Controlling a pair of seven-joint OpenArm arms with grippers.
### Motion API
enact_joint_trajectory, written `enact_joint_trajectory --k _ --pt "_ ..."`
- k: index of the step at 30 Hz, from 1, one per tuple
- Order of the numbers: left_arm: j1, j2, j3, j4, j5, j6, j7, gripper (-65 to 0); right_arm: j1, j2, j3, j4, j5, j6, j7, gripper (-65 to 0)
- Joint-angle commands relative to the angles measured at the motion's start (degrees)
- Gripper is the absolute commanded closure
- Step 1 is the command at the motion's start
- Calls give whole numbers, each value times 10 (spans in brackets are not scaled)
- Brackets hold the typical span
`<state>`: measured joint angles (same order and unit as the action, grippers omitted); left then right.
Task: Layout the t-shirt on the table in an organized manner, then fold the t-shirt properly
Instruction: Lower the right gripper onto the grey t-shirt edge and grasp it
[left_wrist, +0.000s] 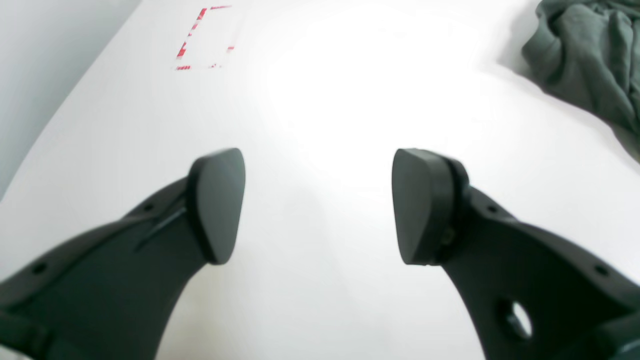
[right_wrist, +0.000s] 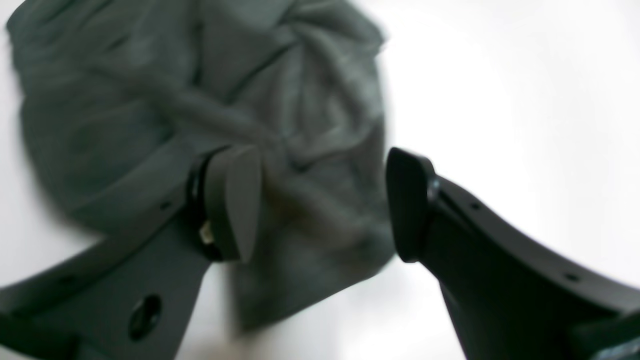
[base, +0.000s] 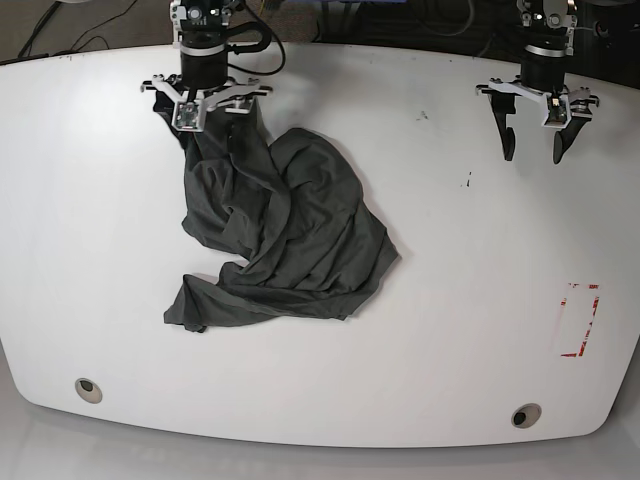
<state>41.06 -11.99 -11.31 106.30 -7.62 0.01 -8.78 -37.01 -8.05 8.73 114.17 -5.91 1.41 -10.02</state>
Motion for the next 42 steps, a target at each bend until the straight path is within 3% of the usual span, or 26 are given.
enact_joint_trajectory --k 1,10,18,25,42 --pt "-6 -5 -3 13 -3 3 -14 -437 5 -1 14 10 34 2 -6 -384" --pt "-28 -3 -3 13 -3 3 -14 -437 20 3 82 10 149 7 -61 -384" --pt "-38 -3 -3 13 -3 3 -13 -437 16 4 84 10 191 7 -78 -384" --pt "-50 -3 0 12 -2 3 -13 -437 18 4 84 9 264 5 -106 -384" --pt "-51 -5 0 10 -1 3 -13 -437 61 4 156 -21 338 8 -191 -384"
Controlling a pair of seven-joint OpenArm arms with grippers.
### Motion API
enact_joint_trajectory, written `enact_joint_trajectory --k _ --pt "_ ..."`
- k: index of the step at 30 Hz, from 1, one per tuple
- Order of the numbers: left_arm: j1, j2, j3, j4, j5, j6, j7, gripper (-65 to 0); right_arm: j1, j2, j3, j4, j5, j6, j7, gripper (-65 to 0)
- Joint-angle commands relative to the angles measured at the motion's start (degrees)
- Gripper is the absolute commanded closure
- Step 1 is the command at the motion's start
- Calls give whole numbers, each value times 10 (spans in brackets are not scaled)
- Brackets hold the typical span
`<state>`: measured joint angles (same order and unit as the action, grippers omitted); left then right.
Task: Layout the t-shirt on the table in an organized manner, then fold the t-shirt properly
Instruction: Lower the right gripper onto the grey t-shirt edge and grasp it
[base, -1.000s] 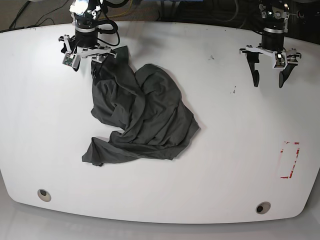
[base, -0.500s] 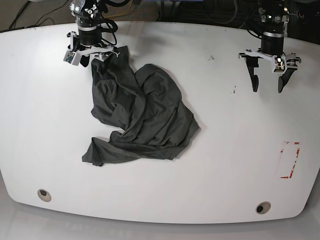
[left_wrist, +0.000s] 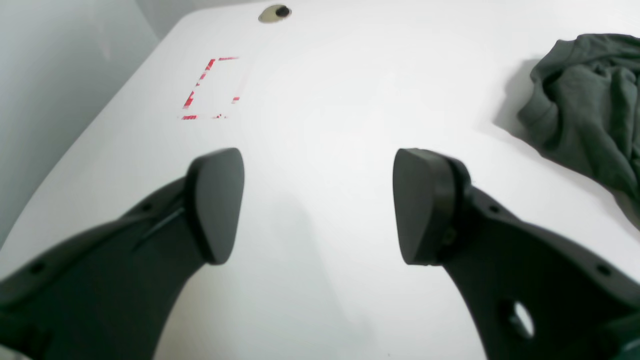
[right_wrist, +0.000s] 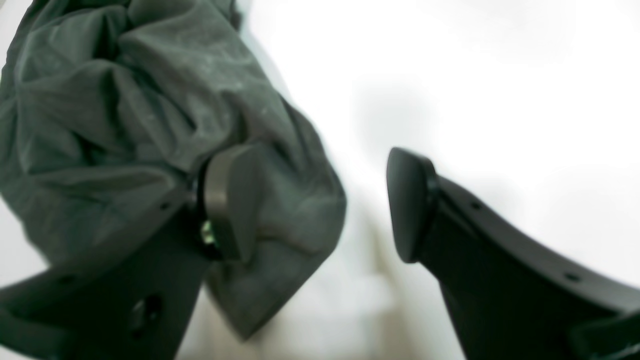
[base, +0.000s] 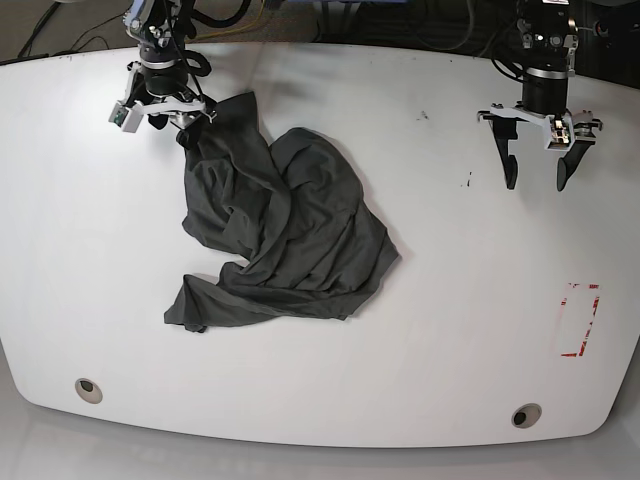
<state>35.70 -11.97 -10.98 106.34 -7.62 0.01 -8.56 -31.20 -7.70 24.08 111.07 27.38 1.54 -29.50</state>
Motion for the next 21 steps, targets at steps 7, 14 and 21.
enact_joint_trajectory --k 7,14,21 --pt "3 -5 -3 10 -1 3 -15 -437 6 -1 0 10 23 7 -22 -384" --pt "3 -5 -3 9 -1 3 -15 -437 6 -1 -1 -8 61 7 -38 -384" --pt "3 -5 -3 9 -1 3 -15 -437 6 -1 -1 -30 80 7 -38 -384"
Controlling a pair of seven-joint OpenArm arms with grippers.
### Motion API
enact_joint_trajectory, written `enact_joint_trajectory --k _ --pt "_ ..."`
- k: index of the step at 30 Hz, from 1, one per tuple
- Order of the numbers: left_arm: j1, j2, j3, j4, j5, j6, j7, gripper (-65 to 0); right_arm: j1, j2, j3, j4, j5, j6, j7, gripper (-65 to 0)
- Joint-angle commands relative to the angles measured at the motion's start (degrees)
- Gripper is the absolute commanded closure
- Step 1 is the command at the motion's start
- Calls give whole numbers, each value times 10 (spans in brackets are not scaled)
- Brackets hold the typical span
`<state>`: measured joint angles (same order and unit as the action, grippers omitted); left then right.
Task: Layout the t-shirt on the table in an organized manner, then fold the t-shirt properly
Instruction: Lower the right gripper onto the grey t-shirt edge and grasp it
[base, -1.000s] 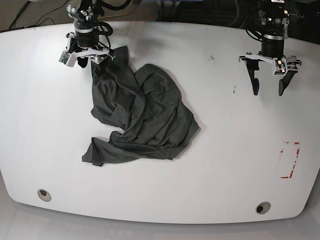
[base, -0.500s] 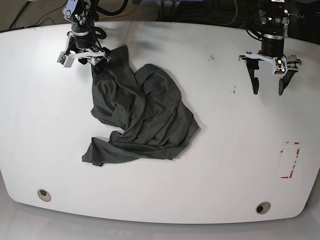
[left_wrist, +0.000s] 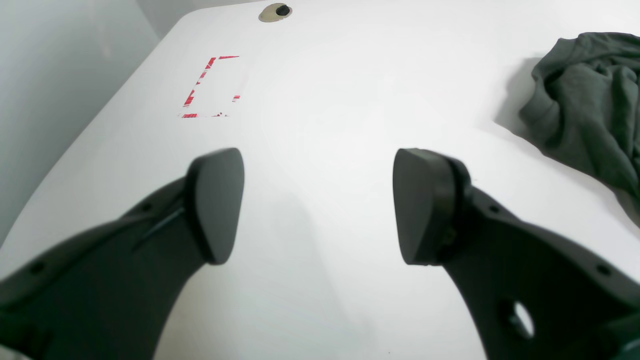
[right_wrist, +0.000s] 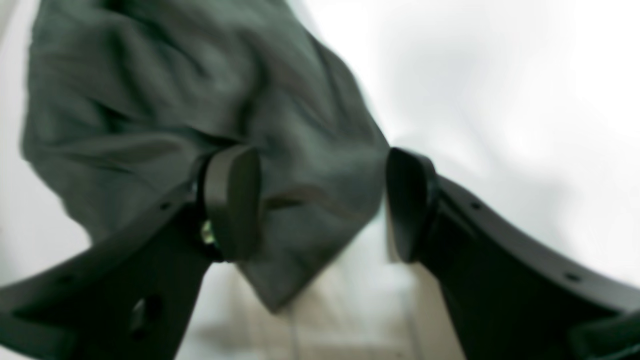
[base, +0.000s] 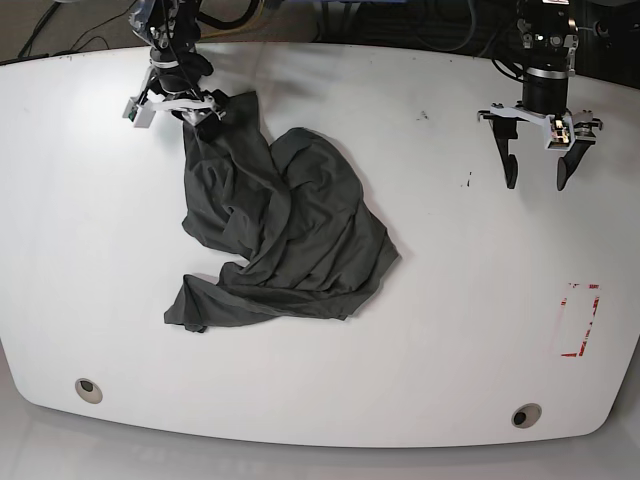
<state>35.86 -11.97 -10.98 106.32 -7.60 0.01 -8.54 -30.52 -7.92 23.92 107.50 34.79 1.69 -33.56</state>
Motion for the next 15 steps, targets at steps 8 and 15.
enact_joint_trajectory --k 8,15 --pt "2 -5 -3 9 -1 3 -15 -437 -2 1 -1 6 7 5 2 -382" --pt "3 -5 -3 9 -1 3 -15 -437 0 1 -1 6 7 8 -9 -225"
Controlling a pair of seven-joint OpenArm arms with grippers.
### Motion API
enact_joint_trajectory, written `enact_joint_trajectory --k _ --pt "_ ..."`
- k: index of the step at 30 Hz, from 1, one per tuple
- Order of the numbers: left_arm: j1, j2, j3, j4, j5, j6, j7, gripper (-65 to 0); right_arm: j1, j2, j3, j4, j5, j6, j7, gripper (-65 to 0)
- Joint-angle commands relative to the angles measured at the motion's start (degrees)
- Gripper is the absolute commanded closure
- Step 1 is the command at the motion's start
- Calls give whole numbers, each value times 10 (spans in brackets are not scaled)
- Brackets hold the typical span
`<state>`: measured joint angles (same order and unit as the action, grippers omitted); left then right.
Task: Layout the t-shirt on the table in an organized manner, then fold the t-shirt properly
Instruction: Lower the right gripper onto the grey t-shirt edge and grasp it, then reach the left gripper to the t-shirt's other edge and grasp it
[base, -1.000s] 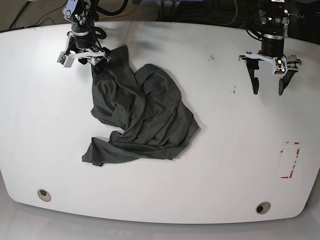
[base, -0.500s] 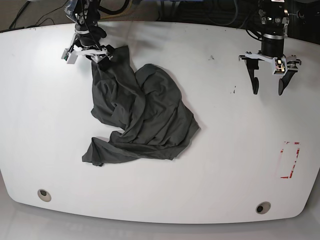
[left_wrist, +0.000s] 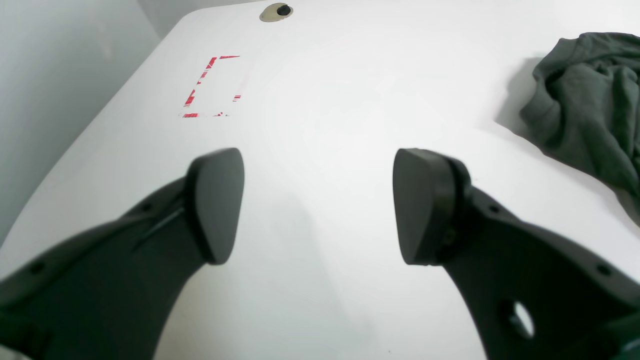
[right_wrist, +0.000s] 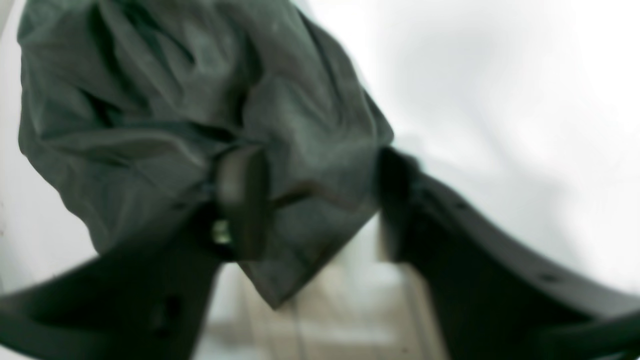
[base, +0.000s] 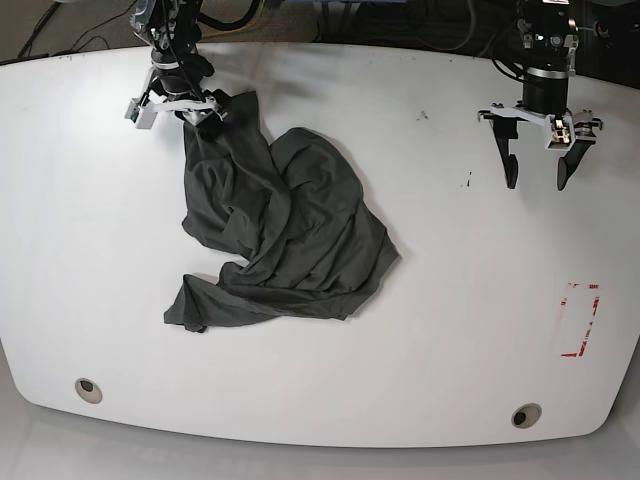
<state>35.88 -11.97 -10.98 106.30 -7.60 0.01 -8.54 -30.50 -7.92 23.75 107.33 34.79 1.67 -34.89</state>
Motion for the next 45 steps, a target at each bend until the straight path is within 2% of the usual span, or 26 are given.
enact_joint_trajectory --k 1,3,4,5,14,22,28,35,39,45 --pt "3 -5 -3 9 -1 3 -15 -437 0 1 -2 8 7 14 5 -179" --pt "3 -5 -3 9 -1 3 -15 -437 0 2 -9 8 4 23 5 -106" --pt "3 -5 -3 9 -1 3 -15 -437 0 3 -16 8 4 30 5 -37" --pt "3 -5 -3 9 -1 3 -15 -437 0 4 -19 8 4 31 5 -4" --pt "1 -5 -3 9 0 3 -15 -437 0 45 -80 27 6 29 5 0" --pt "-18 -6 -3 10 -1 3 -13 -437 -8 52 -95 64 7 29 5 0" --pt "-66 -6 12 12 -2 -2 38 -439 -14 52 -96 64 4 29 5 0" --pt "-131 -1 34 12 -3 -72 112 -439 -14 69 -96 64 7 29 5 0" --pt "-173 16 51 12 -3 -78 162 -442 -14 71 -96 64 6 29 5 0" --pt "-216 23 83 11 -3 -79 234 -570 -14 72 -96 64 3 29 5 0"
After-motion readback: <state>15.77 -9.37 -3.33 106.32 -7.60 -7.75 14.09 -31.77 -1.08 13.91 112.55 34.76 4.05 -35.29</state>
